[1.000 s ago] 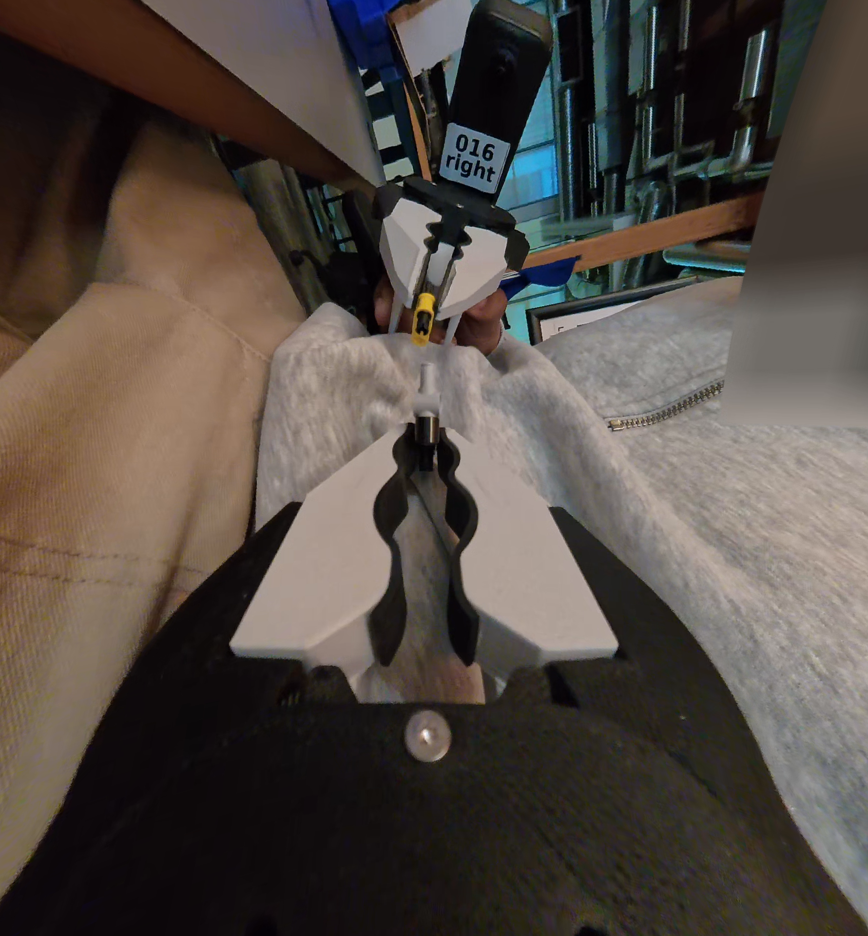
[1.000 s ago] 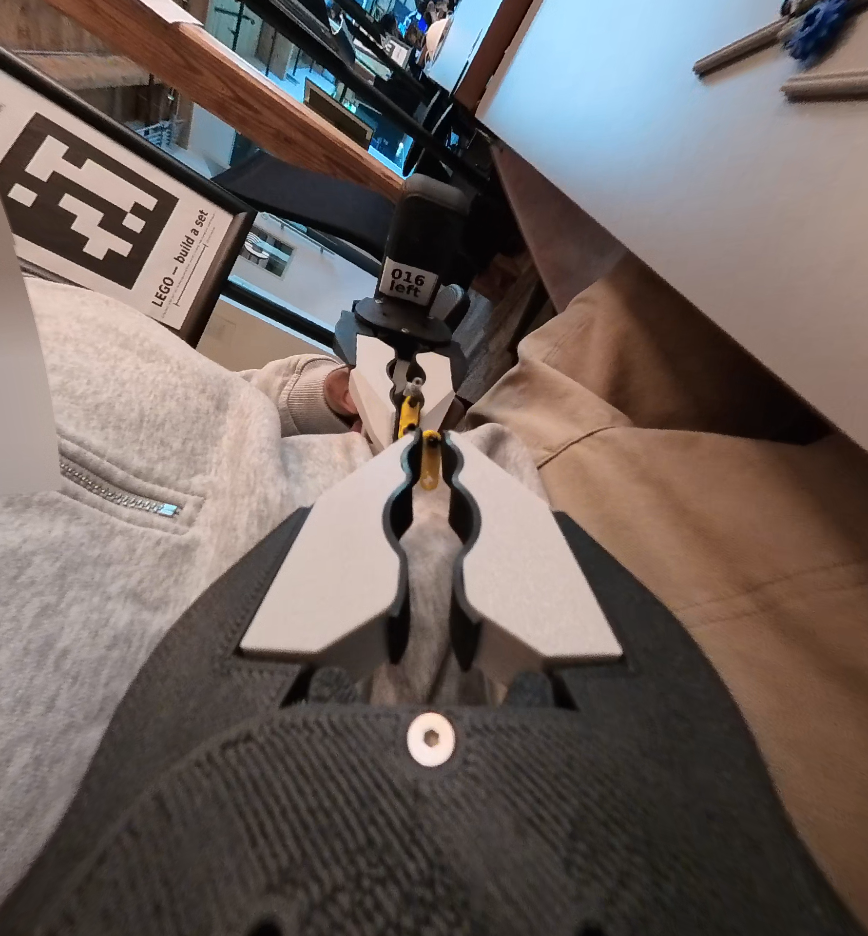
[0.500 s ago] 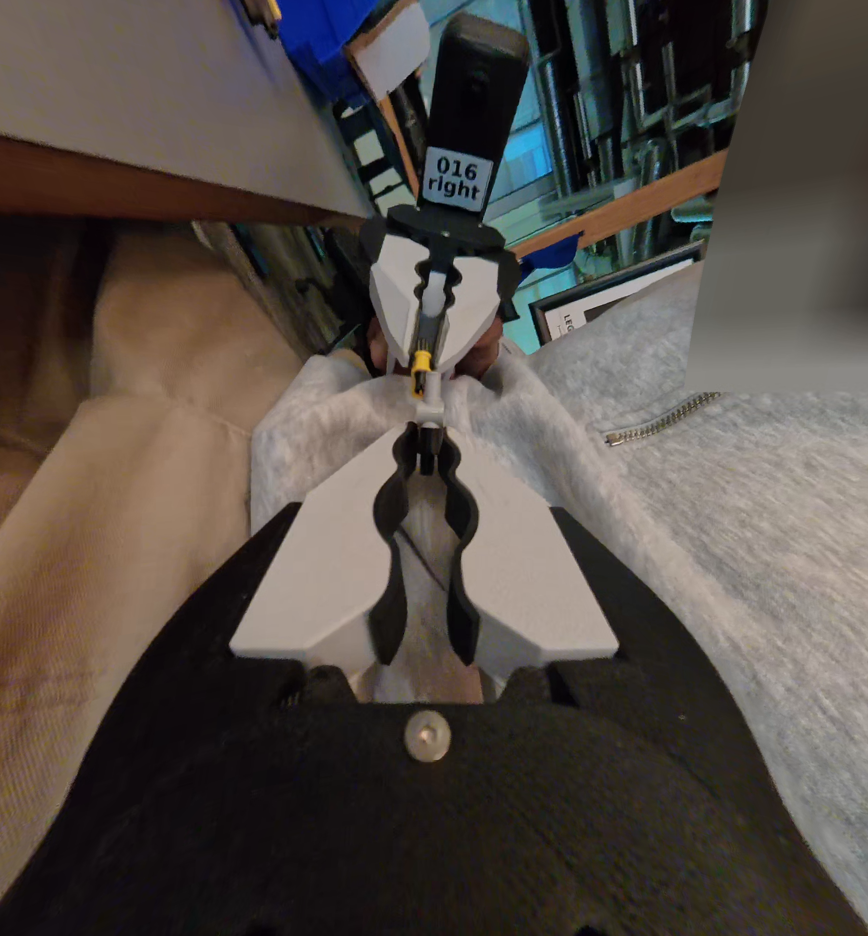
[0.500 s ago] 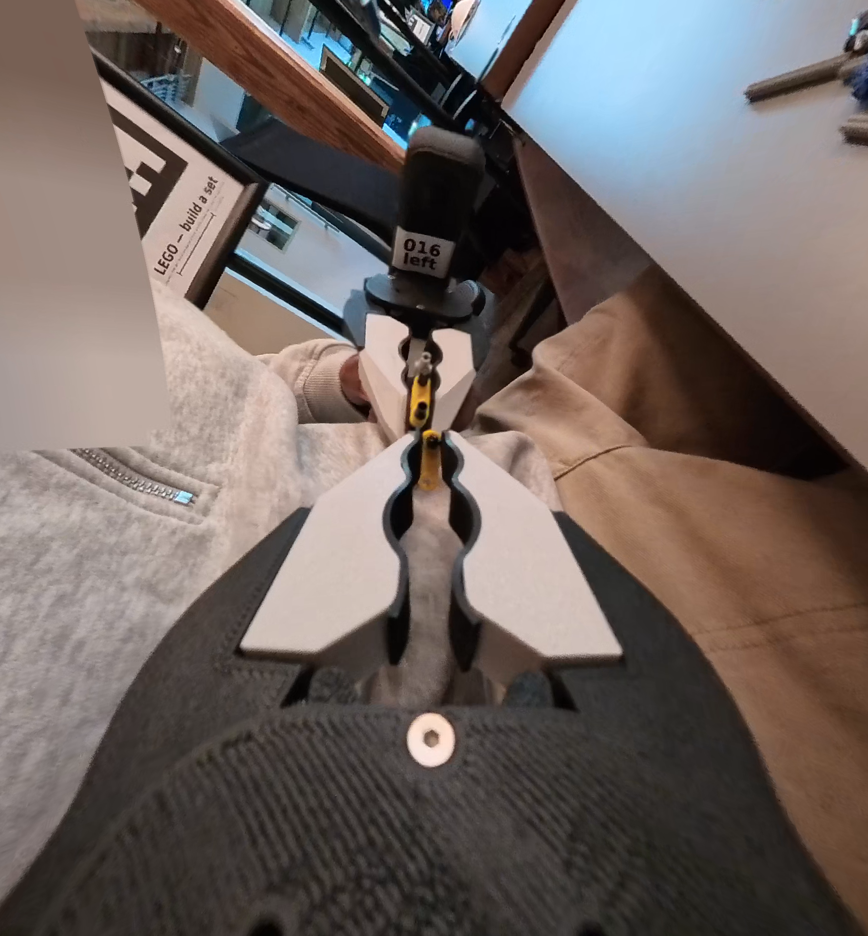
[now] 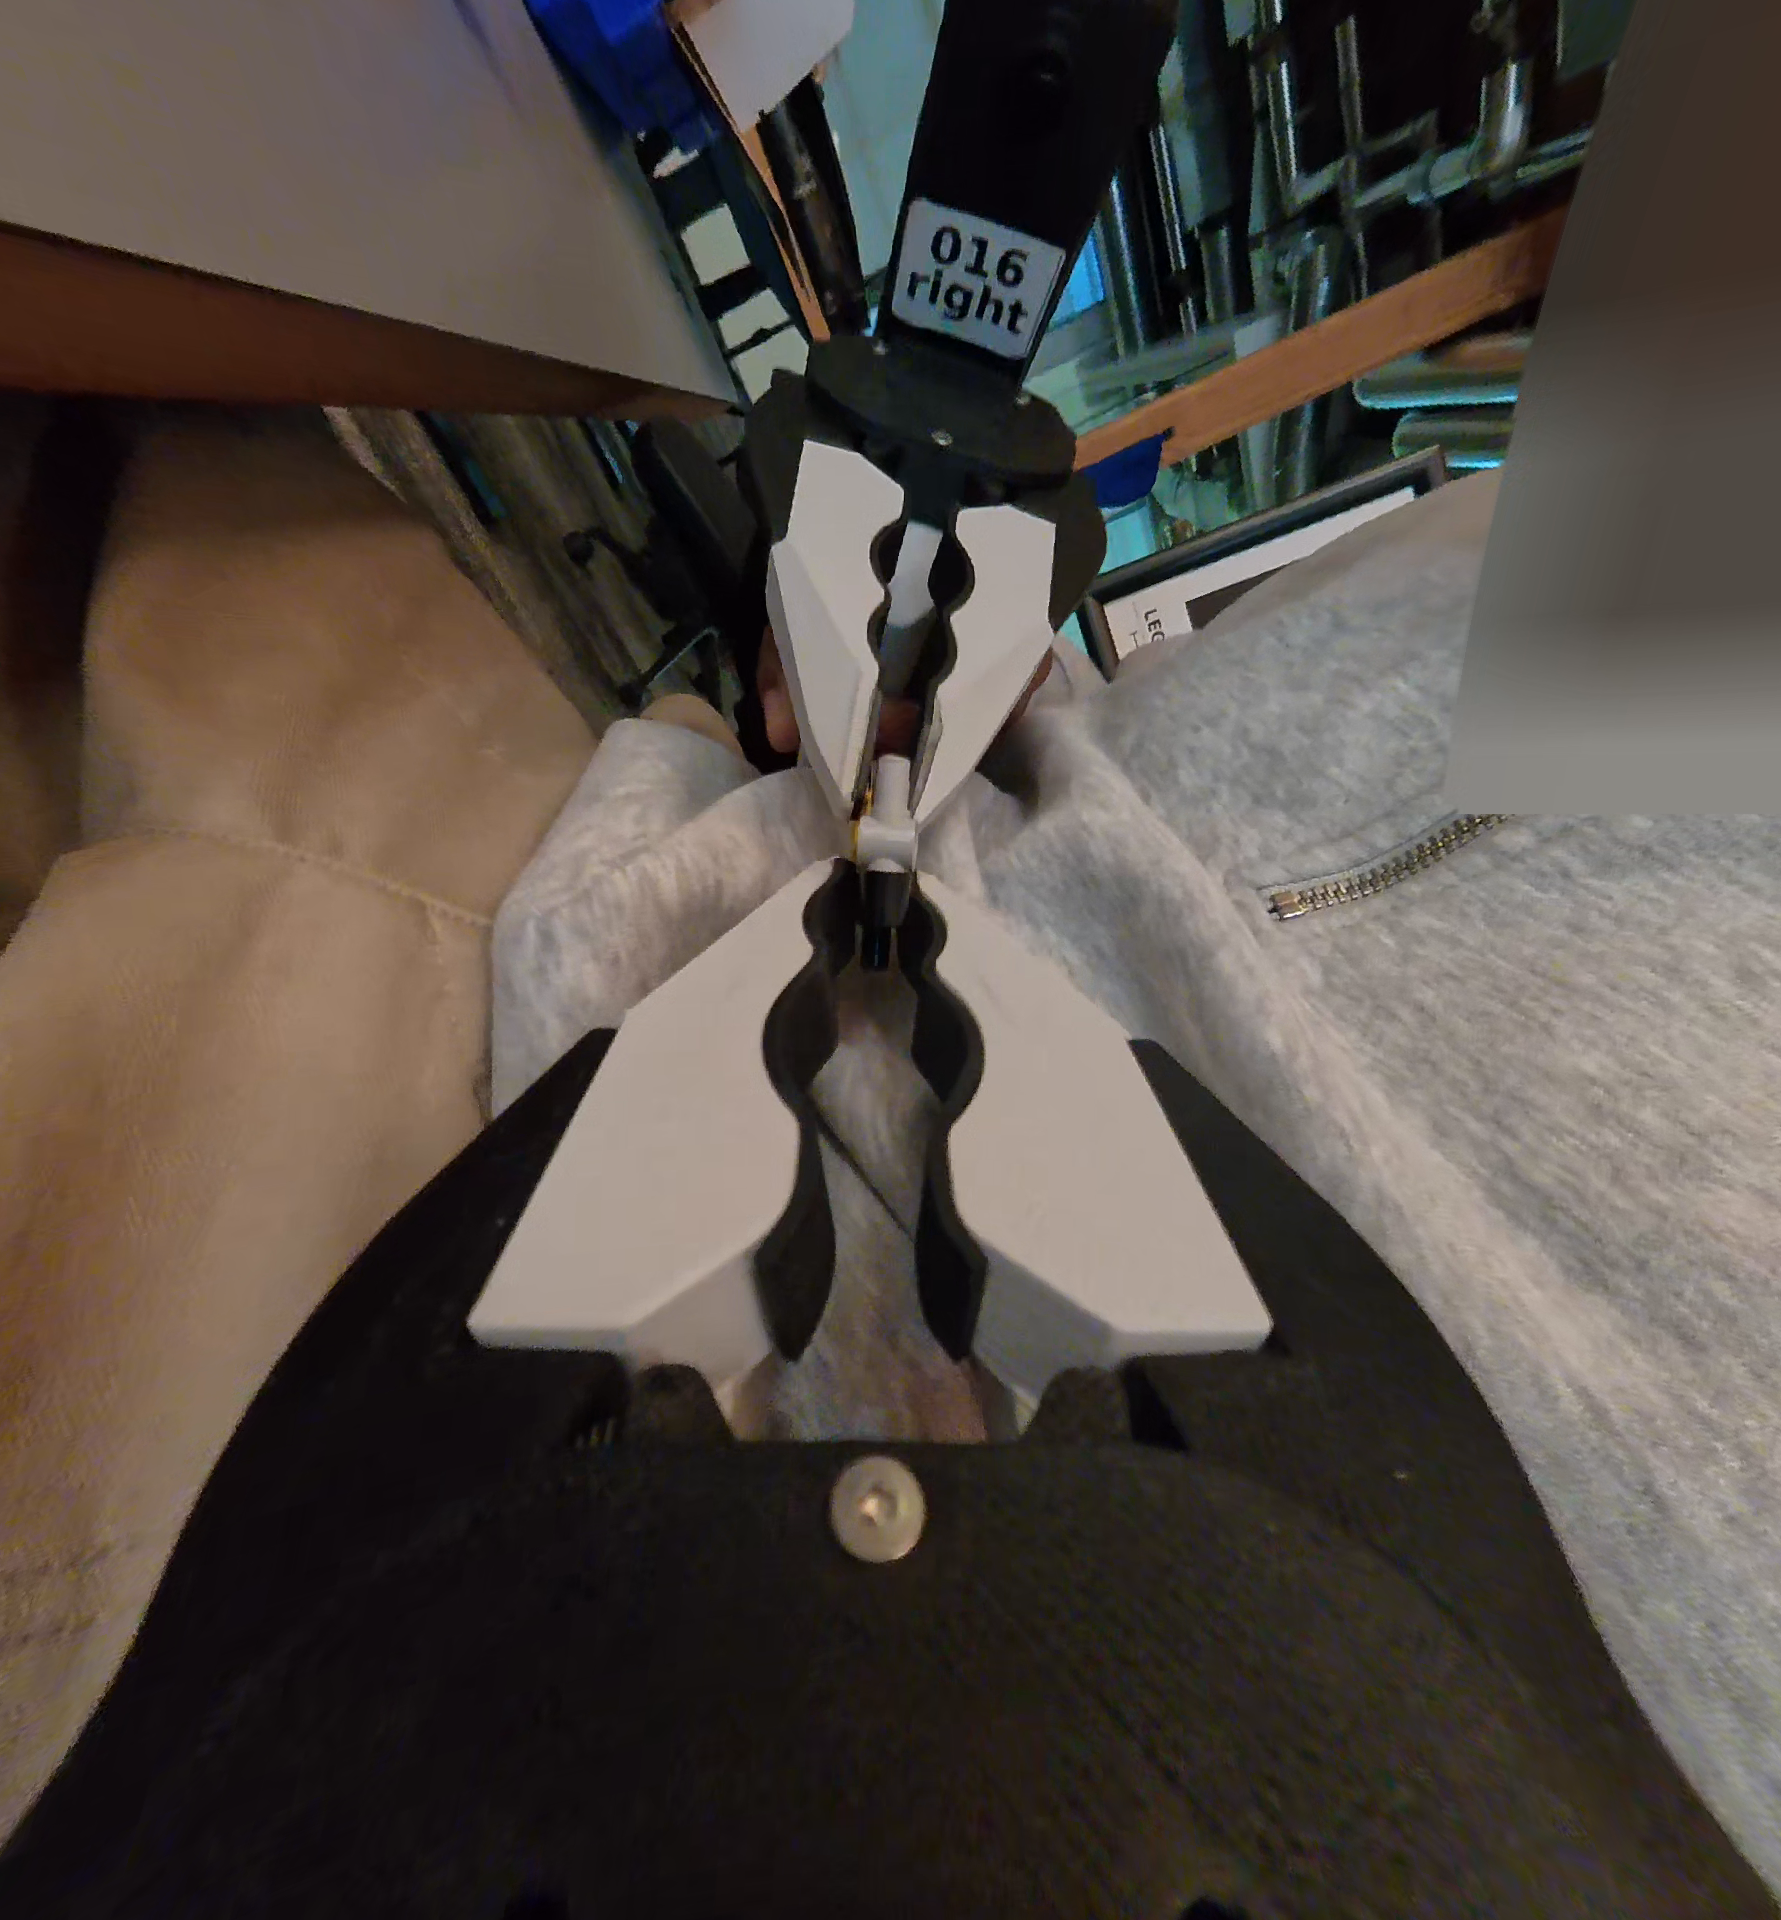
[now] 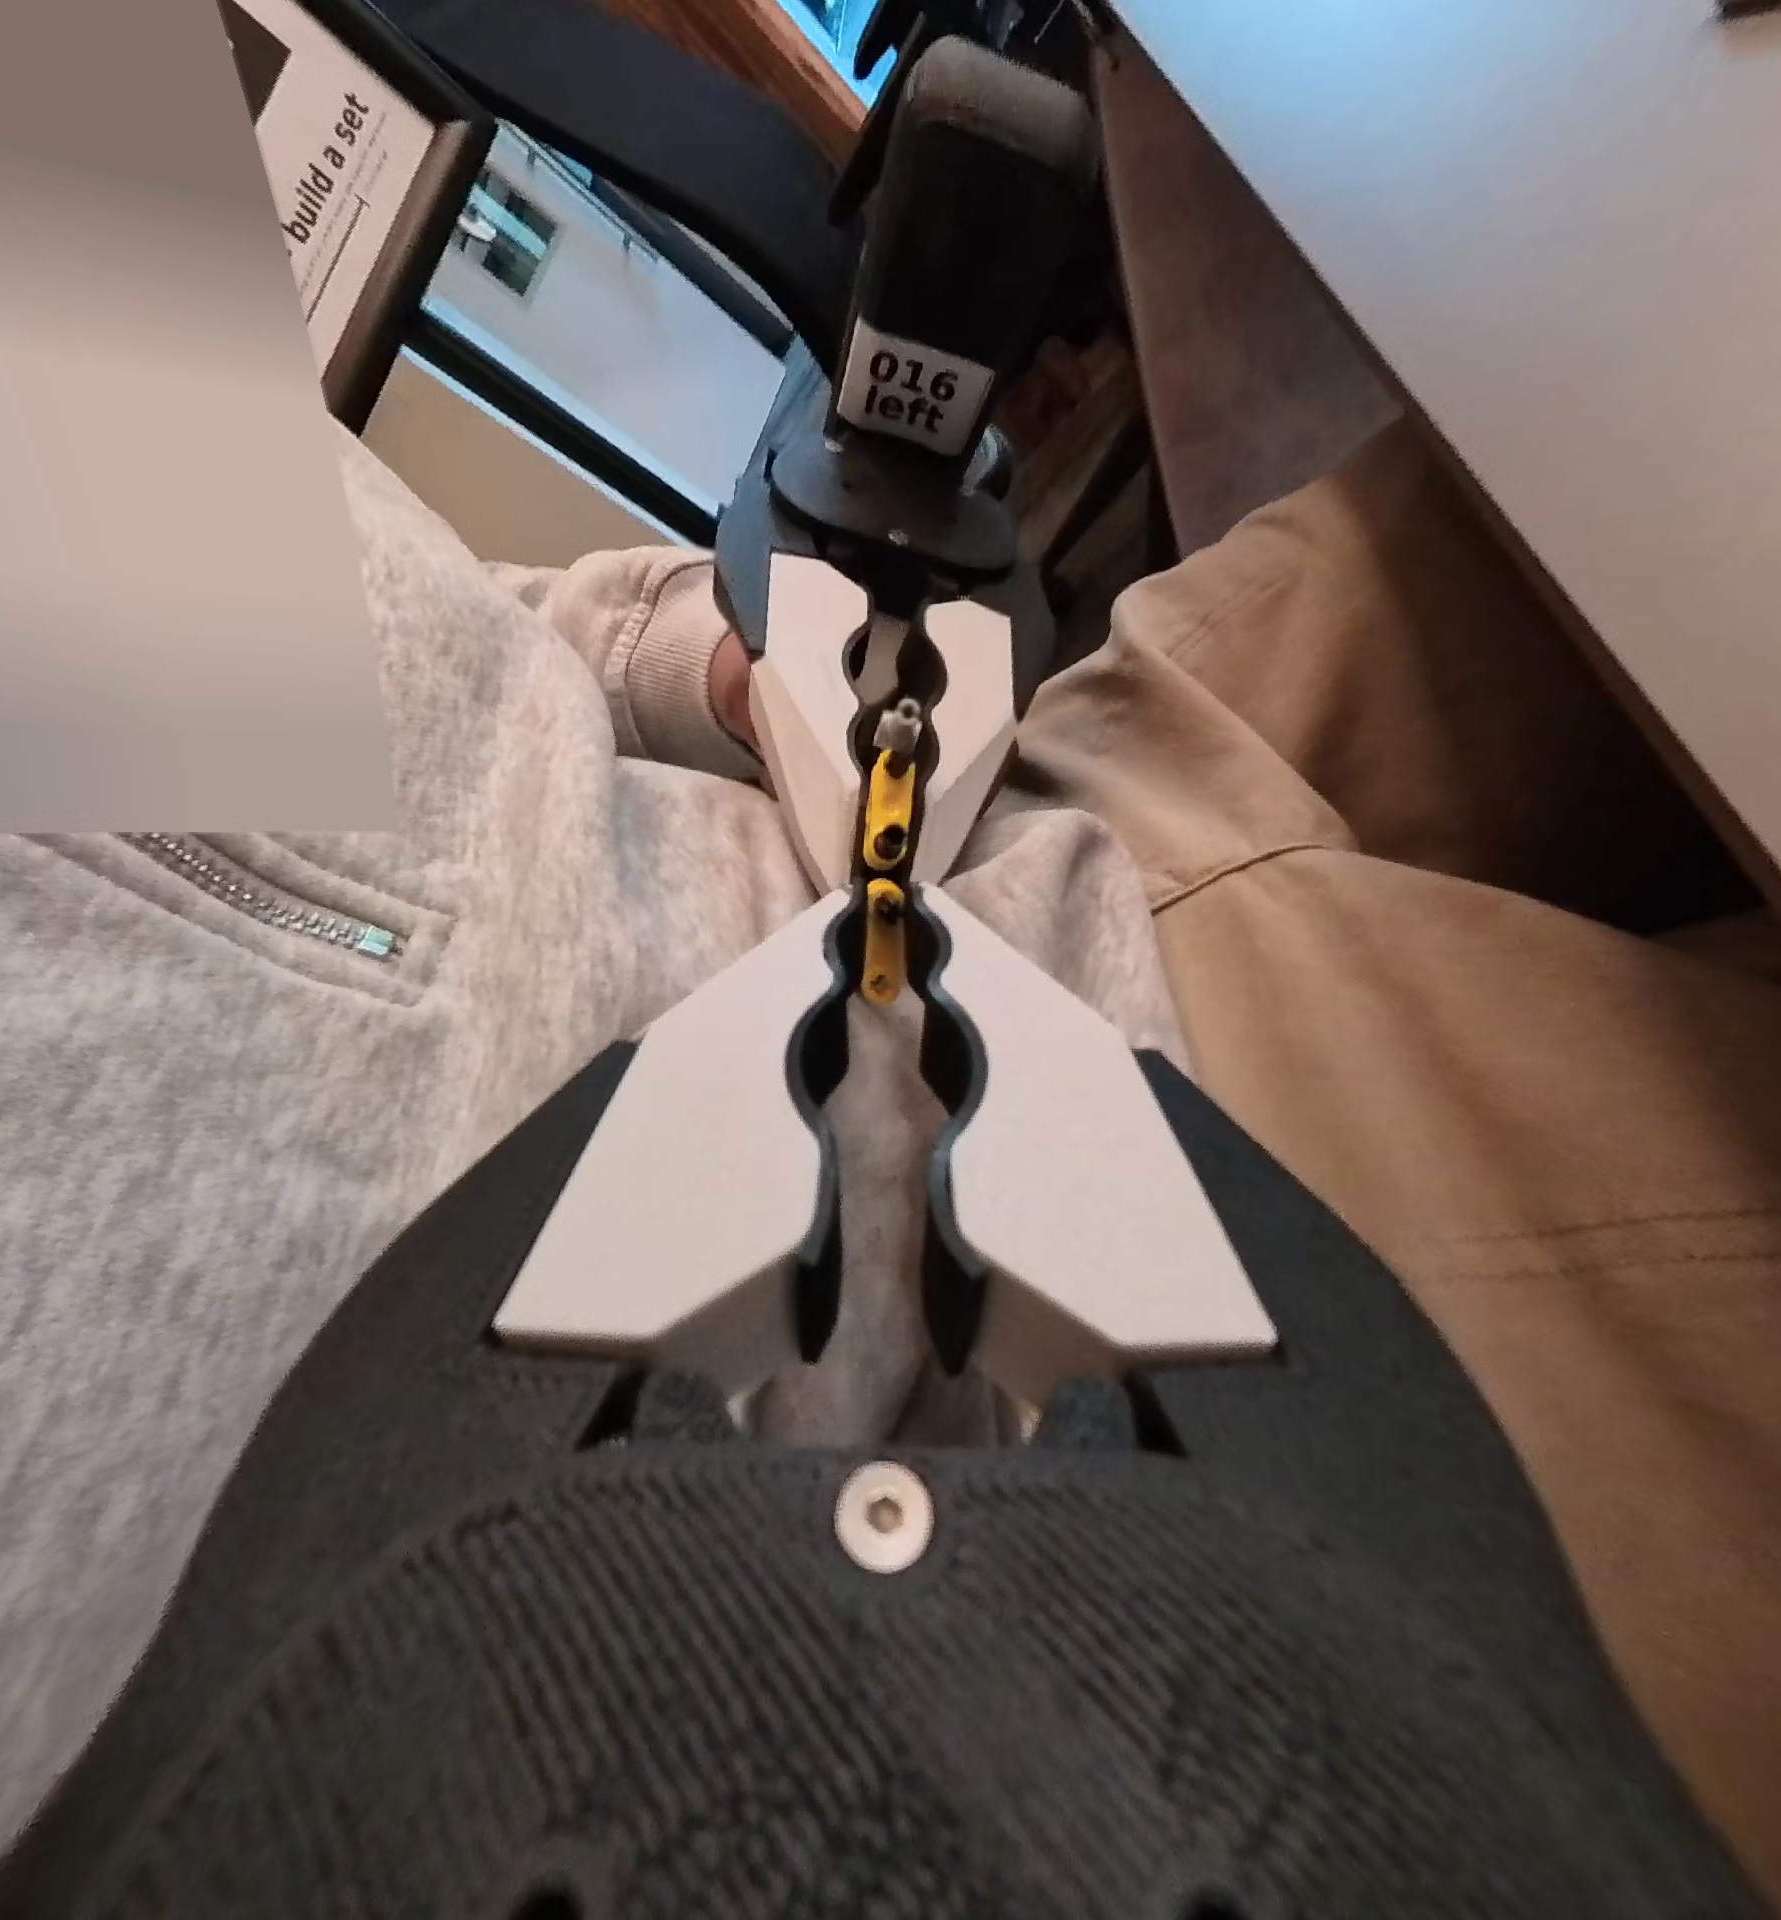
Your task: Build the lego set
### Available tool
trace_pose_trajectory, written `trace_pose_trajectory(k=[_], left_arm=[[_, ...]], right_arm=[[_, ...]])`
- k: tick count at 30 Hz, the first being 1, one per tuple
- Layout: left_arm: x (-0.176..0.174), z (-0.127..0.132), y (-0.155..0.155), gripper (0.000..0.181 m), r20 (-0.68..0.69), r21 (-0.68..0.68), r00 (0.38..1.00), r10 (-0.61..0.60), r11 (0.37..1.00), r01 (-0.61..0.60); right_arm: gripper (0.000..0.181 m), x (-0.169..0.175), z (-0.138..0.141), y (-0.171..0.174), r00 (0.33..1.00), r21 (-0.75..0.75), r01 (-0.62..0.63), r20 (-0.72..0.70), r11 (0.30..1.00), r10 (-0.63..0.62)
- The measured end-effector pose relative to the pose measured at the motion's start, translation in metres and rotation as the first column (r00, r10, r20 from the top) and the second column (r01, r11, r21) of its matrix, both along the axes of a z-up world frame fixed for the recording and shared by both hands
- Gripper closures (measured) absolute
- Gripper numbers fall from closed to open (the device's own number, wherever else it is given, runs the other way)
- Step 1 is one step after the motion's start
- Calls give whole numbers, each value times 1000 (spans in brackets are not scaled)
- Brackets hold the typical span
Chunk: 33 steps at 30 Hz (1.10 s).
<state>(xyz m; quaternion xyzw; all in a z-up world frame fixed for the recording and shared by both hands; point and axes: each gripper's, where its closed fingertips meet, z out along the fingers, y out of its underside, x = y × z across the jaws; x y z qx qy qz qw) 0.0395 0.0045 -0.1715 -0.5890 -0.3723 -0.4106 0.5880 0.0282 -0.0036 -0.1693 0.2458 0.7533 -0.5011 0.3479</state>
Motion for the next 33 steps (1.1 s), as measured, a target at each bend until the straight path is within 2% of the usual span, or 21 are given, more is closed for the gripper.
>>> trace_pose_trajectory(k=[8, 13, 22, 33], left_arm=[[10, -2, 7, 174, 0, -22, 996, -87, 996, 87], [12, -2, 9, 174, 41, 3, 995, -92, 996, 92], [16, -5, 11, 174, 79, 20, 991, -106, 994, 104], [16, -7, 12, 174, 88, 28, 991, -106, 994, 104]], right_arm=[[177, 11, -2, 8, 994, 88, -107, -7, 990, 108], [177, 14, -3, 10, 986, 135, -166, 0, 977, 167], [177, 21, -8, 15, 973, 152, -212, 121, 965, 194], [177, 28, -14, 20, 963, 157, -233, 177, 960, 205]])
